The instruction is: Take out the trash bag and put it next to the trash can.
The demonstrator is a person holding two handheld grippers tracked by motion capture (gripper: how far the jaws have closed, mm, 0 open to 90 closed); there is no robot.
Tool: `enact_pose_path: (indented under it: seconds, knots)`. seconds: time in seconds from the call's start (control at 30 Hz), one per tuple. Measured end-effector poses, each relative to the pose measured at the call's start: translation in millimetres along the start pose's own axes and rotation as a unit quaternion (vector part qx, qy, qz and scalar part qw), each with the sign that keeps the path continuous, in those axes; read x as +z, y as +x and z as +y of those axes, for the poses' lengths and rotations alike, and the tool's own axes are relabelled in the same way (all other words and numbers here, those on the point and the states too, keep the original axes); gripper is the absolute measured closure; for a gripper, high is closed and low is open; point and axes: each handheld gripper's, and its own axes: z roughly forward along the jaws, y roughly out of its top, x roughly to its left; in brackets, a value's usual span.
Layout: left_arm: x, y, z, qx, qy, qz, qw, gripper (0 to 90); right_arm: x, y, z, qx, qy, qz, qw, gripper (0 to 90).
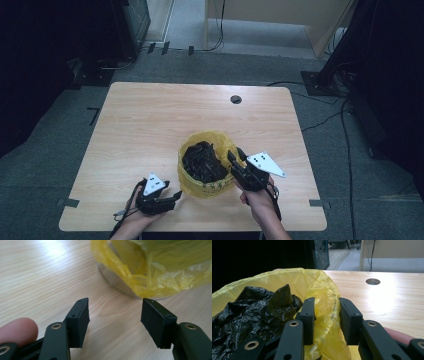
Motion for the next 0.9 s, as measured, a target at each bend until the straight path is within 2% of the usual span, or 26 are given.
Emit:
enact_pose_path:
  seconds: [0.03, 0.07, 0.17, 0.23, 0.37, 0.4, 0.43, 0.47, 0.5, 0.53, 0.57, 0.6, 0.63, 0.67, 0.73, 0.87, 0.9]
  knots:
    - [6.6, -6.7, 2.8, 0.007, -0.001, 0.014, 0.9999, 37.0, 0.0, 0.0, -0.1, 0.000, 0.000, 0.000, 1.0000, 67.8]
    - [6.6, -6.7, 2.8, 0.007, -0.001, 0.014, 0.9999, 36.5, 0.0, -0.2, -0.1, 0.000, 0.000, 0.001, 1.0000, 67.8]
    - [11.8, -10.4, 10.1, -0.010, -0.015, 0.039, 0.9991, 36.4, 0.2, -0.4, -0.2, 0.000, -0.001, 0.002, 1.0000, 67.8]
    - [12.6, -11.5, 13.9, -0.010, -0.020, 0.054, 0.9983, 38.2, 0.2, -0.5, -0.3, -0.003, -0.002, 0.003, 1.0000, 67.7]
    - [9.3, -17.1, 15.8, 0.021, -0.044, 0.062, 0.9969, 52.5, 0.9, -1.0, 0.4, -0.008, 0.000, 0.002, 1.0000, 67.4]
    - [6.5, -17.5, 16.3, 0.023, -0.057, 0.057, 0.9965, 65.7, 1.4, -0.9, 1.0, -0.012, 0.002, 0.001, 0.9999, 67.7]
    - [-0.2, -17.7, 18.0, 0.026, -0.084, 0.044, 0.9951, 71.9, 1.7, -0.7, 1.3, -0.014, 0.003, 0.001, 0.9999, 68.0]
    - [-0.2, -17.7, 18.0, 0.026, -0.084, 0.044, 0.9951, 77.8, 2.0, -0.3, 1.6, -0.016, 0.004, 0.000, 0.9999, 68.5]
    - [-7.6, -17.3, 21.5, 0.028, -0.102, 0.045, 0.9934, 82.7, 2.4, 0.2, 1.7, -0.018, 0.005, 0.000, 0.9998, 69.1]
    - [-7.6, -17.3, 21.5, 0.028, -0.102, 0.045, 0.9934, 86.3, 2.4, 0.2, 1.7, -0.018, 0.005, 0.000, 0.9998, 69.1]
    - [-11.8, -16.9, 23.6, 0.027, -0.110, 0.048, 0.9924, 86.3, 2.9, 0.6, 1.9, -0.023, 0.004, -0.002, 0.9997, 69.7]
    - [-15.8, -17.4, 25.6, 0.025, -0.120, 0.057, 0.9909, 88.3, 3.3, 1.3, 2.1, -0.026, 0.005, -0.004, 0.9996, 70.1]
    - [-25.0, -19.8, 29.4, 0.022, -0.145, 0.075, 0.9864, 90.0, 4.1, 3.0, 2.4, -0.034, 0.005, -0.009, 0.9994, 71.1]
    - [-25.0, -19.8, 29.4, 0.022, -0.145, 0.075, 0.9864, 90.0, 4.1, 3.0, 2.4, -0.034, 0.005, -0.009, 0.9994, 71.1]
    - [-34.9, -24.6, 34.1, 0.022, -0.172, 0.085, 0.9811, 90.0, 4.6, 5.3, 2.9, -0.039, 0.008, -0.017, 0.9991, 72.2]
    - [-52.8, -39.6, 45.8, 0.038, -0.221, 0.103, 0.9691, 90.0, 5.7, 7.8, 3.5, -0.046, 0.011, -0.027, 0.9985, 72.8]
    - [-58.5, -46.3, 53.2, 0.046, -0.241, 0.104, 0.9638, 90.0, 6.2, 8.5, 3.6, -0.050, 0.011, -0.029, 0.9983, 72.9]
